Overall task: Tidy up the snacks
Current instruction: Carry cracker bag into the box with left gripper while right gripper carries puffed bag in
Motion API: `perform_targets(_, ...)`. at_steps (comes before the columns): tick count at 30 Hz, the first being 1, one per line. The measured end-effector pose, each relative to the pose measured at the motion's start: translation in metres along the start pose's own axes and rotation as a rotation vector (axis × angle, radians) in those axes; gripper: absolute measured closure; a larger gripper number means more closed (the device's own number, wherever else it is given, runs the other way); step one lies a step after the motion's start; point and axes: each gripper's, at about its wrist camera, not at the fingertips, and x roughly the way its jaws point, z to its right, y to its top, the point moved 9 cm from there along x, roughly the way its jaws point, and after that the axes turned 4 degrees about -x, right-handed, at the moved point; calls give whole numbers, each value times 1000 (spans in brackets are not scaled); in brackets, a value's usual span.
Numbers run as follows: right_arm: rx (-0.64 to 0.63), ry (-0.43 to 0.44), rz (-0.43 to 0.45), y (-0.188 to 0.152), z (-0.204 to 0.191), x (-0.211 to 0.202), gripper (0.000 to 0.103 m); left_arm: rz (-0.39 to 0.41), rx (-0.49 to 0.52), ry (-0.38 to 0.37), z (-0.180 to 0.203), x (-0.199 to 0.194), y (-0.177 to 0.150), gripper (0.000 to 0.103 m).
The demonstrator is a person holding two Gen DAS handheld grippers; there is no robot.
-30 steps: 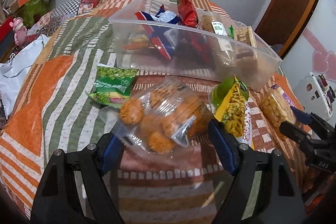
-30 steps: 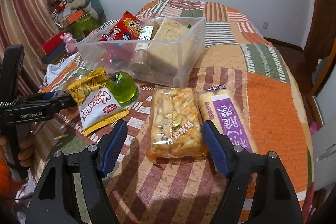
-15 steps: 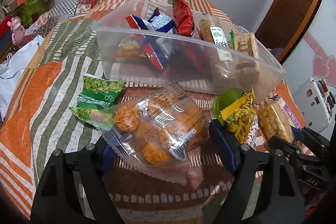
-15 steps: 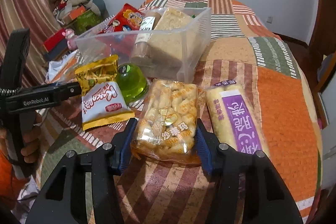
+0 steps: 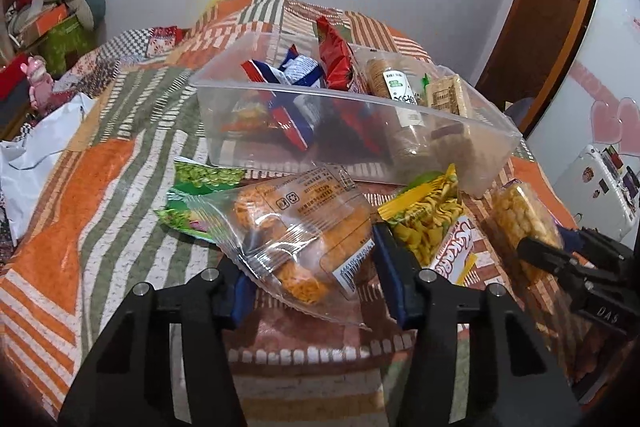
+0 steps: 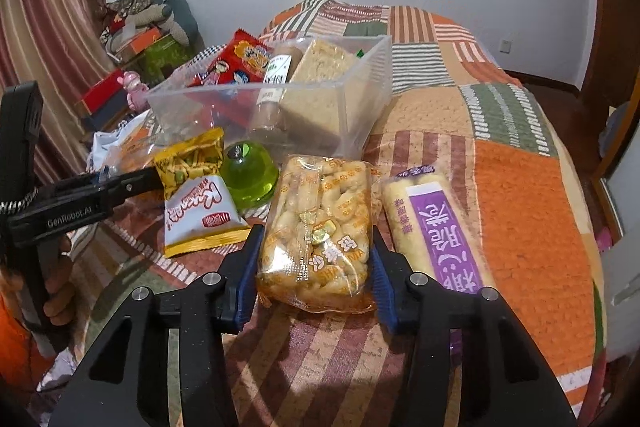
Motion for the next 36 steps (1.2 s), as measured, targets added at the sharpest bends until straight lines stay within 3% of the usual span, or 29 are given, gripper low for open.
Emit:
perform_targets(11, 9, 9, 71, 22, -6, -17, 59, 82, -39, 17, -20, -37, 13, 52)
perform_targets(21, -14, 17, 160, 59, -19, -25, 59, 152, -39, -15, -17, -62, 38, 52)
perform_targets(36, -26, 32, 259, 112, -35, -17, 59, 212, -23, -11, -20, -55, 84, 52)
